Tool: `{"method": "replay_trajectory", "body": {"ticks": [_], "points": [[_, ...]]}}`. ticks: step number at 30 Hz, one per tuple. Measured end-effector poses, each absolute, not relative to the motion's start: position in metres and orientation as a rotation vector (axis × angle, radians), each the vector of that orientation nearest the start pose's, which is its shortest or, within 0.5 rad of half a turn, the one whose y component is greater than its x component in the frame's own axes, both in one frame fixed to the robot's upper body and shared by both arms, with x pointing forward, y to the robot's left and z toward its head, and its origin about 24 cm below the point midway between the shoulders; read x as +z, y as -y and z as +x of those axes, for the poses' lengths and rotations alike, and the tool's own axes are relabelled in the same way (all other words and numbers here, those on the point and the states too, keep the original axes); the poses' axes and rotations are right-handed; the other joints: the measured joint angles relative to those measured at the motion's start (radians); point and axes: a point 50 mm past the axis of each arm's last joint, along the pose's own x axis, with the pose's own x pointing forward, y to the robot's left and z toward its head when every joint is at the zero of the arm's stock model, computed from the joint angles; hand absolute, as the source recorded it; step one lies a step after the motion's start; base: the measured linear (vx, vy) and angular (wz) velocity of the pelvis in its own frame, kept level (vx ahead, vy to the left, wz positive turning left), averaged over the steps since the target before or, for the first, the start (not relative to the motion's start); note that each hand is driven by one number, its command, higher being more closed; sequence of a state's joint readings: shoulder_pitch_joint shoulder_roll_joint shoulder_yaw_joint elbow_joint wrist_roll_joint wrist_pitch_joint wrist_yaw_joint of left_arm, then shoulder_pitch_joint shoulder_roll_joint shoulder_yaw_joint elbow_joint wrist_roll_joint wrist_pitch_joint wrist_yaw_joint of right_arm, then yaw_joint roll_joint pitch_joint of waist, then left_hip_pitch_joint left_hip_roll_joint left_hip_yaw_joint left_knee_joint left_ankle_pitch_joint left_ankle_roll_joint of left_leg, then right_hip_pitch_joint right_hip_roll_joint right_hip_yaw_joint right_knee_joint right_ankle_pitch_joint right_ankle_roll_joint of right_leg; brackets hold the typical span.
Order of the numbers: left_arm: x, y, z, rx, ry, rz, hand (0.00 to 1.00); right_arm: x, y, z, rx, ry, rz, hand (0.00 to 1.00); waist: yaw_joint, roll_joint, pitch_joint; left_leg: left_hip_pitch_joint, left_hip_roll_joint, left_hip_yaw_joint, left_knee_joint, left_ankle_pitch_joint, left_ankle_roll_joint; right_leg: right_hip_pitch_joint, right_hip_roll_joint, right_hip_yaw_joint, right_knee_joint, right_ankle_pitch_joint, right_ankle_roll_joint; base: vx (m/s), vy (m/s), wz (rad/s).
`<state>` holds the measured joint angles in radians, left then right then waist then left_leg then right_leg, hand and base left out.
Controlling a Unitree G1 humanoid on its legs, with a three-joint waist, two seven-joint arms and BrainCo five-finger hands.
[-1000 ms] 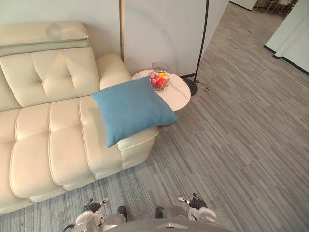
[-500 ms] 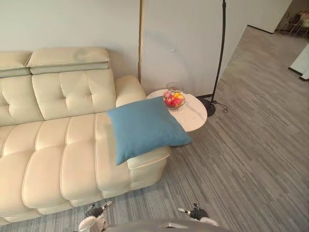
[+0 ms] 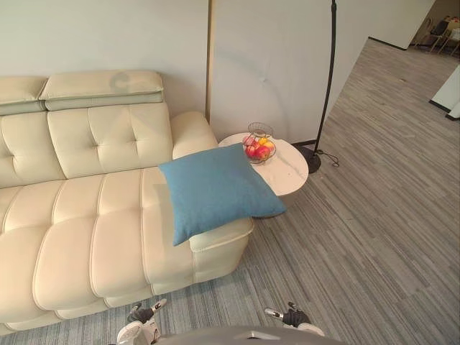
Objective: Pick up cushions and gather them together orderly.
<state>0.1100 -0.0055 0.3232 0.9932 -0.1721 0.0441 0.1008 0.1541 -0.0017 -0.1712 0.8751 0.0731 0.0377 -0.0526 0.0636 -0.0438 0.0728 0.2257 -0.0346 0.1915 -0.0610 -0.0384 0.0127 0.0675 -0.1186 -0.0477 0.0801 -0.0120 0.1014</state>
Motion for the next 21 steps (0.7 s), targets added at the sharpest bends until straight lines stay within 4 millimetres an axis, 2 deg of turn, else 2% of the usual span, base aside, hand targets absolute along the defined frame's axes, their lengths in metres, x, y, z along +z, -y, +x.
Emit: {"method": "replay_trajectory", "body": {"ticks": [8, 12, 14, 16, 18, 19, 20, 21], "points": [[-0.163, -0.197, 0.089, 0.502, -1.123, -0.268, 0.0, -0.16, 0.191, 0.091, -0.407, -1.09, 0.204, 0.0, -0.003, 0.002, -0.004, -0.05, 0.016, 0.047, -0.004, -0.006, -0.006, -0.033, 0.002, -0.036, -0.061, 0.029, -0.017, 0.02, 0.004, -0.13], [-0.165, -0.199, 0.087, 0.489, -1.155, -0.25, 0.0, -0.16, 0.198, 0.093, -0.504, -1.081, 0.284, 0.0, -0.014, 0.001, -0.002, -0.066, 0.04, 0.09, 0.055, -0.058, -0.021, -0.047, -0.005, -0.098, -0.049, 0.042, -0.012, 0.09, -0.01, -0.33], [-0.165, -0.197, 0.09, 0.465, -1.159, -0.231, 0.0, -0.159, 0.2, 0.095, -0.53, -1.073, 0.29, 0.0, -0.015, 0.011, 0.015, -0.059, 0.047, 0.101, 0.082, -0.086, -0.024, -0.075, -0.01, -0.098, 0.041, -0.004, -0.008, 0.09, -0.015, -0.16], [-0.165, -0.194, 0.095, 0.437, -1.154, -0.218, 0.0, -0.156, 0.206, 0.103, -0.538, -1.051, 0.279, 0.0, -0.021, 0.025, 0.054, -0.027, 0.045, 0.108, 0.085, -0.1, -0.022, -0.126, -0.026, -0.114, 0.206, -0.055, -0.027, 0.05, 0.001, -0.13], [-0.165, -0.194, 0.094, 0.434, -1.157, -0.216, 0.0, -0.155, 0.206, 0.11, -0.533, -1.035, 0.279, 0.0, -0.033, 0.027, 0.061, -0.013, 0.045, 0.105, 0.077, -0.103, -0.02, -0.158, -0.04, -0.132, 0.288, -0.064, -0.029, 0.05, 0.009, -0.01], [-0.164, -0.193, 0.098, 0.42, -1.151, -0.206, 0.0, -0.154, 0.208, 0.112, -0.536, -1.026, 0.278, 0.0, -0.041, 0.03, 0.072, 0.008, 0.051, 0.096, 0.071, -0.105, -0.014, -0.217, -0.052, -0.15, 0.396, -0.086, -0.028, 0.09, 0.001, 0.08], [-0.164, -0.195, 0.099, 0.41, -1.151, -0.191, 0.0, -0.152, 0.208, 0.116, -0.538, -1.014, 0.29, 0.0, -0.05, 0.033, 0.076, 0.01, 0.062, 0.091, 0.076, -0.113, -0.014, -0.246, -0.052, -0.171, 0.408, -0.127, -0.032, 0.1, 0.001, 0.1], [-0.164, -0.195, 0.099, 0.41, -1.15, -0.19, 0.0, -0.152, 0.207, 0.116, -0.538, -1.014, 0.292, 0.0, -0.049, 0.031, 0.077, 0.013, 0.069, 0.09, 0.076, -0.116, -0.017, -0.257, -0.051, -0.185, 0.396, -0.131, -0.035, 0.09, -0.016, 0.13]]}}
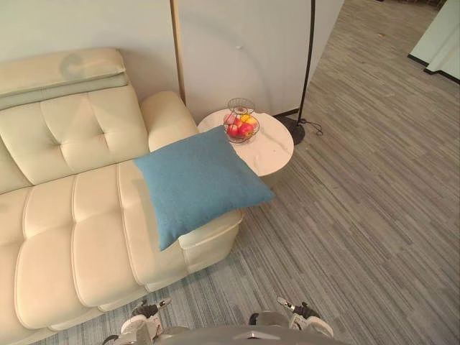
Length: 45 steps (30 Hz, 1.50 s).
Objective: Pick up cushions and gather them together orderly.
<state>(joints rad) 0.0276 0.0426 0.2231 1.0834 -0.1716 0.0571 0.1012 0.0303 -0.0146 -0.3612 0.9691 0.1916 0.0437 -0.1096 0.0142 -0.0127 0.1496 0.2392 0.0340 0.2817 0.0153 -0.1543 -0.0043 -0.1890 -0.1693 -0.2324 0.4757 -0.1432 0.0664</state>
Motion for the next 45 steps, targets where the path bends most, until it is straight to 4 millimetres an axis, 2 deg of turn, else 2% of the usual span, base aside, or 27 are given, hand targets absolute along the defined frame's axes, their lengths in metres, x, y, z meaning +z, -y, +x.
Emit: {"method": "replay_trajectory", "body": {"ticks": [3, 4, 6, 7, 8, 9, 10, 13, 14, 16, 17, 18, 20, 22, 23, 24, 26, 28, 31, 36, 40, 45], "points": [[-0.164, -0.195, 0.099, 0.41, -1.154, -0.19, 0.0, -0.152, 0.207, 0.118, -0.539, -1.009, 0.296, 0.0, -0.005, 0.0, 0.002, 0.026, 0.048, -0.016, 0.016, -0.036, -0.034, -0.052, 0.036, 0.009, -0.113, 0.035, 0.001, 0.17, -0.091, 0.18], [-0.164, -0.195, 0.098, 0.411, -1.157, -0.189, 0.0, -0.152, 0.207, 0.118, -0.538, -1.008, 0.297, 0.0, -0.009, -0.002, 0.001, 0.028, 0.061, -0.026, 0.026, -0.054, -0.051, -0.062, 0.049, 0.028, -0.162, 0.066, 0.004, 0.23, -0.195, 0.33], [-0.164, -0.198, 0.096, 0.422, -1.159, -0.193, 0.0, -0.152, 0.206, 0.117, -0.541, -1.011, 0.304, 0.0, -0.017, -0.013, 0.001, 0.051, 0.063, -0.048, 0.038, -0.09, -0.082, -0.066, 0.047, 0.066, -0.191, 0.104, -0.004, 0.25, -0.219, 0.38], [-0.165, -0.198, 0.094, 0.43, -1.163, -0.198, 0.0, -0.152, 0.207, 0.117, -0.544, -1.007, 0.306, 0.0, -0.02, -0.01, 0.0, 0.065, 0.067, -0.061, 0.038, -0.102, -0.094, -0.067, 0.044, 0.068, -0.171, 0.144, -0.013, 0.28, -0.242, 0.38], [-0.166, -0.192, 0.092, 0.431, -1.171, -0.219, 0.0, -0.151, 0.209, 0.118, -0.544, -0.997, 0.298, 0.0, -0.029, 0.01, -0.006, 0.081, 0.101, -0.07, 0.034, -0.109, -0.098, -0.071, 0.062, 0.049, -0.117, 0.122, -0.016, 0.44, -0.362, 0.39], [-0.168, -0.186, 0.088, 0.43, -1.185, -0.236, 0.0, -0.148, 0.214, 0.124, -0.541, -0.98, 0.281, 0.0, -0.026, 0.044, -0.011, 0.073, 0.127, -0.073, 0.058, -0.088, -0.109, -0.084, 0.076, 0.024, -0.065, 0.071, -0.04, 0.44, -0.372, 0.37], [-0.168, -0.183, 0.09, 0.43, -1.181, -0.25, 0.0, -0.147, 0.215, 0.125, -0.542, -0.977, 0.278, 0.0, -0.027, 0.053, -0.008, 0.066, 0.141, -0.085, 0.078, -0.073, -0.121, -0.084, 0.078, 0.009, -0.043, 0.048, -0.048, 0.42, -0.389, 0.26], [-0.167, -0.179, 0.094, 0.419, -1.174, -0.254, 0.0, -0.148, 0.215, 0.125, -0.542, -0.977, 0.28, 0.0, -0.027, 0.055, -0.009, 0.031, 0.172, -0.102, 0.154, 0.009, -0.126, -0.041, 0.094, -0.02, -0.047, 0.014, -0.072, 0.38, -0.366, 0.18], [-0.166, -0.18, 0.097, 0.417, -1.163, -0.254, 0.0, -0.149, 0.215, 0.12, -0.546, -0.991, 0.28, 0.0, -0.034, 0.052, -0.008, 0.004, 0.185, -0.12, 0.235, 0.042, -0.135, 0.006, 0.097, -0.034, -0.084, 0.012, -0.075, 0.26, -0.221, 0.27], [-0.165, -0.181, 0.1, 0.417, -1.147, -0.254, 0.0, -0.151, 0.215, 0.115, -0.552, -1.007, 0.28, 0.0, -0.03, 0.044, -0.003, -0.034, 0.206, -0.119, 0.373, 0.063, -0.156, 0.075, 0.098, -0.046, -0.137, 0.013, -0.076, 0.21, -0.146, 0.24], [-0.165, -0.181, 0.1, 0.418, -1.146, -0.255, 0.0, -0.152, 0.215, 0.112, -0.556, -1.011, 0.279, 0.0, -0.032, 0.045, -0.003, -0.054, 0.211, -0.102, 0.45, 0.049, -0.171, 0.127, 0.097, -0.051, -0.173, 0.013, -0.076, 0.22, -0.13, 0.13], [-0.165, -0.181, 0.099, 0.418, -1.147, -0.255, 0.0, -0.152, 0.216, 0.112, -0.557, -1.011, 0.28, 0.0, -0.032, 0.045, -0.004, -0.063, 0.212, -0.087, 0.46, 0.039, -0.171, 0.14, 0.094, -0.051, -0.183, 0.013, -0.076, 0.15, -0.055, 0.1], [-0.164, -0.182, 0.102, 0.413, -1.134, -0.252, 0.0, -0.152, 0.215, 0.112, -0.561, -1.013, 0.285, 0.0, -0.032, 0.044, -0.004, -0.118, 0.207, -0.014, 0.431, -0.037, -0.152, 0.175, 0.072, -0.054, -0.213, 0.018, -0.067, 0.07, 0.047, 0.1], [-0.163, -0.181, 0.104, 0.4, -1.126, -0.251, 0.0, -0.152, 0.215, 0.111, -0.563, -1.014, 0.286, 0.0, -0.031, 0.044, -0.004, -0.162, 0.19, 0.02, 0.318, -0.037, -0.141, 0.18, 0.058, -0.056, -0.225, 0.032, -0.044, 0.05, 0.179, 0.13], [-0.163, -0.178, 0.104, 0.392, -1.129, -0.256, 0.0, -0.152, 0.217, 0.111, -0.567, -1.015, 0.284, 0.0, -0.033, 0.052, -0.004, -0.183, 0.177, 0.027, 0.208, 0.018, -0.133, 0.181, 0.063, -0.053, -0.231, 0.042, -0.019, 0.04, 0.23, 0.14], [-0.163, -0.181, 0.103, 0.395, -1.132, -0.25, 0.0, -0.152, 0.216, 0.11, -0.566, -1.02, 0.284, 0.0, -0.032, 0.051, -0.012, -0.17, 0.166, 0.027, 0.196, 0.012, -0.132, 0.184, 0.064, -0.048, -0.238, 0.039, -0.009, 0.04, 0.209, 0.06], [-0.163, -0.196, 0.098, 0.409, -1.142, -0.2, 0.0, -0.155, 0.205, 0.107, -0.551, -1.038, 0.309, 0.0, -0.022, 0.001, -0.014, -0.141, 0.117, 0.05, 0.136, 0.033, -0.104, 0.187, 0.036, -0.004, -0.284, 0.064, 0.006, 0.0, 0.186, -0.11], [-0.163, -0.199, 0.095, 0.416, -1.15, -0.192, 0.0, -0.157, 0.201, 0.102, -0.552, -1.051, 0.319, 0.0, -0.023, -0.014, -0.021, -0.126, 0.094, 0.061, 0.107, 0.044, -0.09, 0.197, 0.024, 0.005, -0.313, 0.086, 0.008, -0.04, 0.138, -0.13], [-0.164, -0.198, 0.093, 0.412, -1.159, -0.19, 0.0, -0.157, 0.201, 0.102, -0.551, -1.049, 0.317, 0.0, -0.026, -0.011, -0.021, -0.109, 0.067, 0.076, 0.059, 0.068, -0.077, 0.202, 0.012, 0.022, -0.343, 0.111, 0.023, -0.07, 0.097, -0.14], [-0.165, -0.195, 0.091, 0.419, -1.167, -0.206, 0.0, -0.156, 0.202, 0.103, -0.543, -1.045, 0.303, 0.0, -0.018, -0.007, -0.022, -0.051, 0.052, 0.108, -0.032, 0.118, -0.076, 0.191, 0.023, 0.054, -0.35, 0.121, 0.014, -0.09, 0.015, -0.17], [-0.166, -0.191, 0.089, 0.434, -1.17, -0.231, 0.0, -0.154, 0.206, 0.106, -0.545, -1.026, 0.292, 0.0, -0.015, 0.006, -0.026, -0.04, 0.054, 0.13, -0.043, 0.121, -0.077, 0.188, 0.03, 0.07, -0.35, 0.129, 0.011, -0.07, -0.004, -0.18], [-0.166, -0.192, 0.088, 0.455, -1.17, -0.235, 0.0, -0.153, 0.207, 0.105, -0.542, -1.023, 0.272, 0.0, -0.007, 0.003, -0.026, -0.019, 0.051, 0.137, -0.057, 0.124, -0.078, 0.198, 0.031, 0.08, -0.351, 0.131, 0.014, -0.03, 0.004, -0.07]]}}
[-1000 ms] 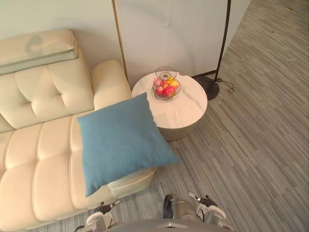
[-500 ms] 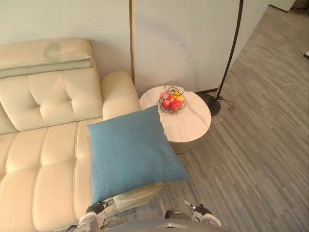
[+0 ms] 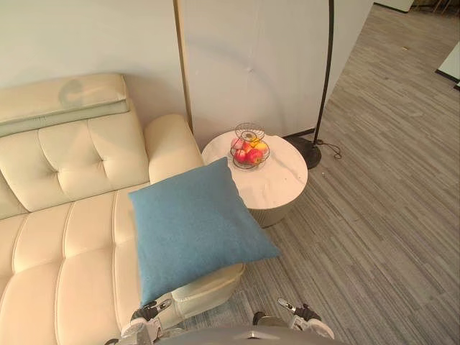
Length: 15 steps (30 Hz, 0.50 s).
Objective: Pick up cushions and gather them together orderly.
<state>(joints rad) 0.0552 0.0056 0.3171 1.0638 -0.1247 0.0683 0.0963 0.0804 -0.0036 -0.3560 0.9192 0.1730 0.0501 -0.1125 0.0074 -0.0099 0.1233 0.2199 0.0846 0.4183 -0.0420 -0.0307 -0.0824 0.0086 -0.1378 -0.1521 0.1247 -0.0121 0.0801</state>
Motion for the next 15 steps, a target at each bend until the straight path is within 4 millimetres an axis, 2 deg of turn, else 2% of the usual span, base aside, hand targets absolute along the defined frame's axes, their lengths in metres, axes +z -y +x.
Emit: {"method": "replay_trajectory", "body": {"ticks": [4, 7, 9, 10, 11, 15], "points": [[-0.166, -0.199, 0.086, 0.501, -1.167, -0.246, 0.0, -0.15, 0.209, 0.111, -0.489, -1.019, 0.184, 0.0, 0.011, -0.007, -0.003, 0.008, -0.006, -0.007, -0.012, 0.002, 0.003, 0.007, -0.007, -0.004, 0.0, -0.001, 0.006, 0.01, 0.009, 0.04], [-0.165, -0.206, 0.082, 0.532, -1.173, -0.247, 0.0, -0.135, 0.225, 0.129, -0.473, -0.929, 0.084, 0.0, 0.015, -0.011, -0.006, 0.006, -0.013, -0.009, -0.013, 0.0, 0.006, 0.007, -0.015, -0.011, 0.001, 0.004, 0.016, 0.03, 0.021, 0.04], [-0.164, -0.221, 0.072, 0.576, -1.185, -0.23, 0.0, -0.116, 0.254, 0.144, -0.497, -0.832, -0.02, 0.0, 0.017, -0.018, -0.011, 0.007, -0.02, -0.015, -0.013, -0.001, 0.007, 0.007, -0.018, -0.011, 0.001, 0.005, 0.018, 0.05, 0.028, 0.05], [-0.164, -0.225, 0.07, 0.586, -1.186, -0.224, 0.0, -0.113, 0.26, 0.146, -0.504, -0.82, -0.035, 0.0, 0.017, -0.02, -0.012, 0.007, -0.021, -0.017, -0.013, -0.001, 0.007, 0.007, -0.018, -0.012, 0.0, 0.005, 0.018, 0.05, 0.012, 0.09], [-0.162, -0.238, 0.066, 0.63, -1.179, -0.217, 0.0, -0.104, 0.275, 0.151, -0.531, -0.786, -0.067, 0.0, 0.017, -0.025, -0.015, 0.006, -0.022, -0.024, -0.014, -0.001, 0.008, 0.009, -0.019, -0.016, -0.002, 0.005, 0.018, 0.04, 0.004, 0.1], [-0.148, -0.284, 0.055, 0.768, -1.131, -0.178, 0.0, -0.073, 0.303, 0.171, -0.544, -0.664, -0.184, 0.0, 0.016, -0.029, -0.018, 0.003, -0.023, -0.042, -0.014, -0.001, 0.008, 0.016, -0.019, -0.024, -0.01, 0.005, 0.018, 0.02, 0.003, 0.08]]}}
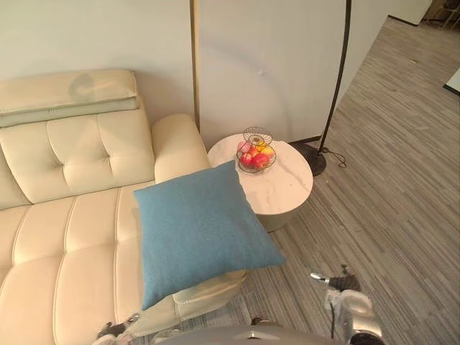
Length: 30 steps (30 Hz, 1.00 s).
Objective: Pick up cushions and gather them together orderly.
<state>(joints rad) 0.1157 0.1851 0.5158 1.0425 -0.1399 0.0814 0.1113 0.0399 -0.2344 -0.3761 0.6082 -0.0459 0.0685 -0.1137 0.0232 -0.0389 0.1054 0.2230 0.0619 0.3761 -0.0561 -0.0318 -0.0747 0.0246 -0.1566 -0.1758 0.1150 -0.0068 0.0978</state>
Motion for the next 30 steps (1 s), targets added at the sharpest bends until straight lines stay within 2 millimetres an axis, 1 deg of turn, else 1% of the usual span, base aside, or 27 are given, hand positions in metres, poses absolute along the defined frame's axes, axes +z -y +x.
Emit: {"method": "replay_trajectory", "body": {"ticks": [3, 5, 6, 8, 11, 13, 15, 16, 18, 19, 20, 21, 22, 23, 25, 27, 29, 30], "points": [[-0.138, -0.308, 0.053, 0.85, -1.084, -0.152, 0.0, -0.052, 0.311, 0.19, -0.541, -0.57, -0.219, 0.0, -0.001, 0.001, -0.001, -0.009, -0.003, -0.023, 0.002, 0.001, 0.001, -0.004, -0.001, -0.003, -0.002, 0.0, 0.0, -0.03, 0.004, 0.07], [-0.135, -0.316, 0.049, 0.888, -1.074, -0.153, 0.0, -0.043, 0.312, 0.202, -0.532, -0.526, -0.232, 0.0, -0.001, 0.001, -0.001, -0.012, -0.004, -0.028, 0.002, 0.001, 0.002, -0.007, -0.001, -0.001, -0.002, 0.0, -0.001, 0.0, 0.0, 0.0], [-0.134, -0.317, 0.048, 0.9, -1.072, -0.157, 0.0, -0.04, 0.313, 0.205, -0.528, -0.517, -0.238, 0.0, 0.0, 0.001, -0.001, -0.014, -0.005, -0.031, 0.002, 0.001, 0.002, -0.008, -0.001, -0.001, -0.003, 0.0, -0.001, 0.0, 0.0, 0.0], [-0.134, -0.319, 0.041, 0.939, -1.077, -0.173, 0.0, -0.028, 0.311, 0.217, -0.512, -0.46, -0.25, 0.0, 0.001, 0.0, -0.001, -0.017, -0.007, -0.05, 0.002, 0.001, 0.002, -0.011, -0.001, -0.001, -0.008, 0.0, -0.001, 0.0, 0.0, 0.0], [-0.134, -0.321, 0.036, 0.965, -1.081, -0.18, 0.0, -0.022, 0.308, 0.227, -0.481, -0.431, -0.274, 0.0, 0.004, -0.003, -0.003, -0.022, -0.008, -0.063, 0.003, 0.001, 0.002, -0.011, -0.001, -0.003, -0.012, 0.001, -0.001, 0.0, 0.0, 0.04], [-0.134, -0.321, 0.036, 0.974, -1.083, -0.178, 0.0, -0.018, 0.308, 0.232, -0.479, -0.416, -0.268, 0.0, 0.004, -0.004, -0.004, -0.029, -0.009, -0.076, 0.004, 0.001, 0.002, -0.012, -0.001, -0.005, -0.016, 0.002, -0.002, 0.0, -0.002, 0.07], [-0.133, -0.322, 0.04, 0.983, -1.067, -0.181, 0.0, -0.015, 0.304, 0.237, -0.467, -0.399, -0.259, 0.0, 0.007, -0.005, -0.004, -0.03, -0.009, -0.078, 0.004, 0.001, 0.003, -0.011, -0.001, -0.005, -0.02, 0.005, -0.001, 0.0, 0.0, 0.0], [-0.129, -0.324, 0.045, 0.991, -1.034, -0.183, 0.0, -0.014, 0.301, 0.239, -0.451, -0.388, -0.261, 0.0, 0.009, -0.005, -0.004, -0.032, -0.009, -0.081, 0.004, 0.0, 0.003, -0.011, -0.001, -0.006, -0.023, 0.005, -0.001, 0.0, 0.003, 0.04], [-0.111, -0.33, 0.073, 0.978, -0.871, -0.17, 0.0, -0.008, 0.295, 0.244, -0.438, -0.346, -0.229, 0.0, 0.014, -0.004, -0.004, -0.043, -0.01, -0.099, 0.005, 0.001, 0.004, -0.01, -0.002, -0.018, -0.025, 0.006, -0.002, 0.0, -0.004, 0.15], [-0.105, -0.331, 0.083, 0.963, -0.821, -0.161, 0.0, -0.006, 0.293, 0.245, -0.436, -0.336, -0.22, 0.0, 0.015, -0.004, -0.003, -0.048, -0.01, -0.106, 0.007, 0.001, 0.005, -0.01, -0.003, -0.024, -0.026, 0.006, -0.002, 0.01, -0.013, 0.23], [-0.091, -0.332, 0.102, 0.933, -0.706, -0.154, 0.0, -0.004, 0.29, 0.247, -0.432, -0.315, -0.199, 0.0, 0.018, -0.004, -0.003, -0.054, -0.01, -0.118, 0.007, 0.003, 0.007, -0.01, -0.003, -0.032, -0.028, 0.006, -0.003, 0.01, -0.011, 0.2], [-0.085, -0.332, 0.111, 0.917, -0.661, -0.157, 0.0, -0.004, 0.288, 0.247, -0.431, -0.311, -0.179, 0.0, 0.018, -0.003, -0.003, -0.057, -0.01, -0.126, 0.007, 0.004, 0.008, -0.01, -0.003, -0.033, -0.029, 0.006, -0.003, 0.01, -0.009, 0.19], [-0.079, -0.328, 0.123, 0.887, -0.61, -0.16, 0.0, -0.006, 0.284, 0.248, -0.423, -0.313, -0.16, 0.0, 0.018, -0.002, -0.003, -0.062, -0.01, -0.131, 0.007, 0.004, 0.009, -0.011, -0.003, -0.034, -0.03, 0.006, -0.003, 0.02, -0.003, 0.09], [-0.076, -0.325, 0.13, 0.869, -0.588, -0.161, 0.0, -0.007, 0.28, 0.249, -0.409, -0.315, -0.156, 0.0, 0.018, -0.001, -0.002, -0.065, -0.01, -0.132, 0.008, 0.004, 0.009, -0.011, -0.003, -0.034, -0.03, 0.006, -0.004, 0.03, 0.0, 0.05], [-0.075, -0.307, 0.146, 0.791, -0.562, -0.171, 0.0, -0.012, 0.265, 0.252, -0.355, -0.324, -0.123, 0.0, 0.018, 0.006, 0.011, -0.071, -0.01, -0.134, 0.008, 0.004, 0.009, -0.012, -0.002, -0.032, -0.032, 0.009, -0.008, 0.0, 0.0, 0.0], [-0.076, -0.29, 0.158, 0.718, -0.56, -0.176, 0.0, -0.017, 0.251, 0.254, -0.316, -0.333, -0.08, 0.0, 0.017, 0.002, 0.018, -0.09, -0.009, -0.135, 0.014, 0.004, 0.01, -0.027, -0.001, -0.032, -0.033, 0.012, -0.012, 0.0, 0.0, 0.0], [-0.077, -0.276, 0.169, 0.665, -0.556, -0.187, 0.0, -0.018, 0.241, 0.256, -0.27, -0.336, -0.068, 0.0, 0.016, -0.003, 0.037, -0.107, -0.007, -0.137, 0.023, 0.003, 0.011, -0.036, 0.0, -0.032, -0.04, 0.018, -0.018, 0.0, 0.0, 0.0], [-0.077, -0.273, 0.171, 0.653, -0.556, -0.19, 0.0, -0.019, 0.238, 0.257, -0.26, -0.336, -0.065, 0.0, 0.016, -0.004, 0.041, -0.11, -0.007, -0.136, 0.025, 0.003, 0.011, -0.039, 0.001, -0.032, -0.041, 0.019, -0.018, 0.0, 0.0, 0.0]]}}
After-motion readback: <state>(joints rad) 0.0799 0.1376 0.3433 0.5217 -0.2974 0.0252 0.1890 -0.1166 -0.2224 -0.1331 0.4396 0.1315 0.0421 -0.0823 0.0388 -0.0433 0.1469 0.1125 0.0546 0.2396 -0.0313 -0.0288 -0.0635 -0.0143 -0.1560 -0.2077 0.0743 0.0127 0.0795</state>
